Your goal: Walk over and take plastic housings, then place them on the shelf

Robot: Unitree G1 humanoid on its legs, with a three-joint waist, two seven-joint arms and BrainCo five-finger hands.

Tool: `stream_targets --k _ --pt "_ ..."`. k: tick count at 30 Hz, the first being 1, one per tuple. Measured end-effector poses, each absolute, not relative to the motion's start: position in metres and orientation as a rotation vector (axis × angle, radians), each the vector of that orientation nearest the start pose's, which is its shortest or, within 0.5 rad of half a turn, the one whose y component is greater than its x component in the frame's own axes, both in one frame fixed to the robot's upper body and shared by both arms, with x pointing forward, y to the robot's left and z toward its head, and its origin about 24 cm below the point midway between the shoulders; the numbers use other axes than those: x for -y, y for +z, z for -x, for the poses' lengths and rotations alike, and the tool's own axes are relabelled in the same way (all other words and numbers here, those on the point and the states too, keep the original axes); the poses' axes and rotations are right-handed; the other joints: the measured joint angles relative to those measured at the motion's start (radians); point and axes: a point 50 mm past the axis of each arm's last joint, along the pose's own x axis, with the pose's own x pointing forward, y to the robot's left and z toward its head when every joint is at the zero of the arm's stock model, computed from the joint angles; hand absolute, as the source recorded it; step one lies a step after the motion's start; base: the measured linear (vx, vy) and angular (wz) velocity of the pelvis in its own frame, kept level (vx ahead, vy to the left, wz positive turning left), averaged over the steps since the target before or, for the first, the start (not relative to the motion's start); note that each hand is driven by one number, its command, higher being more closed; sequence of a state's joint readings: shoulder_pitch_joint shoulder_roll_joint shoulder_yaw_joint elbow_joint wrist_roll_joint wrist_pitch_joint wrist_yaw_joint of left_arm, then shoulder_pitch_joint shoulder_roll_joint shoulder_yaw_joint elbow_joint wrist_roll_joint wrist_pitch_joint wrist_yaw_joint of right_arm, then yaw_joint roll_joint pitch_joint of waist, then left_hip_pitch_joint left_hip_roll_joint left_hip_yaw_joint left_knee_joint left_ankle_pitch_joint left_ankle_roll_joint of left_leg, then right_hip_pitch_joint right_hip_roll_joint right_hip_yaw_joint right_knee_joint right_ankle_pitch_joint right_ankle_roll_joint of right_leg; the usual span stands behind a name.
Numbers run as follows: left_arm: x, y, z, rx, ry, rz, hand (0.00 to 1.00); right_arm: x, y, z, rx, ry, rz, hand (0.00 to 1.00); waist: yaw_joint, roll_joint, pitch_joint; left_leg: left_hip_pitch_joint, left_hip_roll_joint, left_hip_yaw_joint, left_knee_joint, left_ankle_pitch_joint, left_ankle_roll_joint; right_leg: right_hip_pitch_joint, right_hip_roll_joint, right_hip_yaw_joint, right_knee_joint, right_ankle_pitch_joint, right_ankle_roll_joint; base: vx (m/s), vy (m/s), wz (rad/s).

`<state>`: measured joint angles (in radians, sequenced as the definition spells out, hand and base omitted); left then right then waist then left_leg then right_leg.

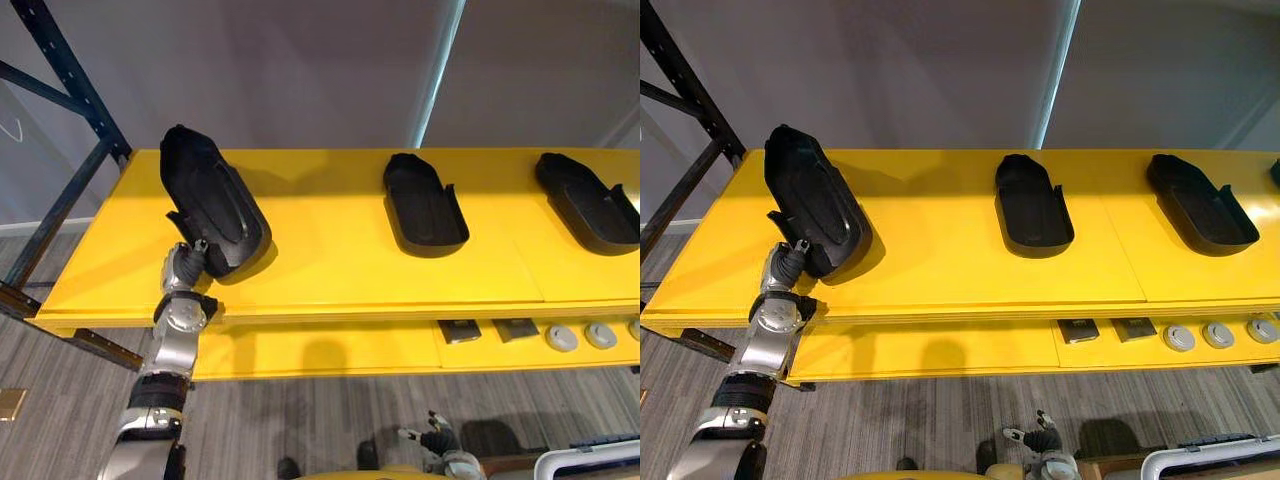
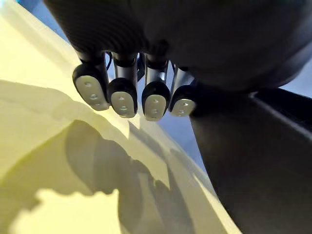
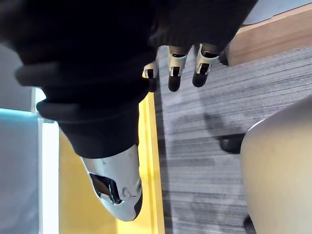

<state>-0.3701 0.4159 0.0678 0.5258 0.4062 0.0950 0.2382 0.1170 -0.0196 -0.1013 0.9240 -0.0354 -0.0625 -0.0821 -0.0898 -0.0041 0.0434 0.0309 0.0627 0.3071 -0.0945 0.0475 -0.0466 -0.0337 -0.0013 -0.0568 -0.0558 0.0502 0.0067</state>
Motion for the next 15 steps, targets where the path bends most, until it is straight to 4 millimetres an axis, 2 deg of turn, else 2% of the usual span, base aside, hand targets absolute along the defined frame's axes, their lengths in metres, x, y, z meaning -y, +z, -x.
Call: stream_targets --k 4,12,13,15 --pt "-0.276 0.068 -0.327 -0.167 0.351 -0.862 1.00 0.179 -0.150 -0.115 -0.958 -0.184 0.043 0.00 -0.006 -0.004 0.022 -0.002 0.002 0.009 0.000 0.000 0.000 -0.012 0.002 0.016 0.001 0.008 -0.011 -0.06 -0.009 -0.14" --pt "-0.290 0.076 -0.337 -0.229 0.300 -1.002 1.00 0.178 -0.149 -0.118 -0.944 -0.162 0.033 0.00 -0.005 -0.009 0.042 -0.024 0.004 0.047 -0.001 0.000 0.000 -0.058 0.003 0.058 0.006 0.018 -0.008 -0.06 0.003 -0.16" --pt "-0.291 0.077 -0.337 -0.229 0.300 -1.006 0.00 0.178 -0.149 -0.119 -0.944 -0.162 0.033 0.00 -0.005 -0.010 0.042 -0.026 0.004 0.047 -0.001 0.000 0.000 -0.060 0.003 0.058 0.007 0.018 -0.008 0.01 0.004 -0.05" --pt "-0.293 0.082 -0.339 -0.224 0.304 -1.016 0.00 0.178 -0.149 -0.119 -0.943 -0.161 0.033 0.00 -0.005 -0.009 0.043 -0.035 0.004 0.050 -0.001 0.000 0.000 -0.068 0.003 0.060 0.007 0.018 -0.008 0.03 0.002 -0.03"
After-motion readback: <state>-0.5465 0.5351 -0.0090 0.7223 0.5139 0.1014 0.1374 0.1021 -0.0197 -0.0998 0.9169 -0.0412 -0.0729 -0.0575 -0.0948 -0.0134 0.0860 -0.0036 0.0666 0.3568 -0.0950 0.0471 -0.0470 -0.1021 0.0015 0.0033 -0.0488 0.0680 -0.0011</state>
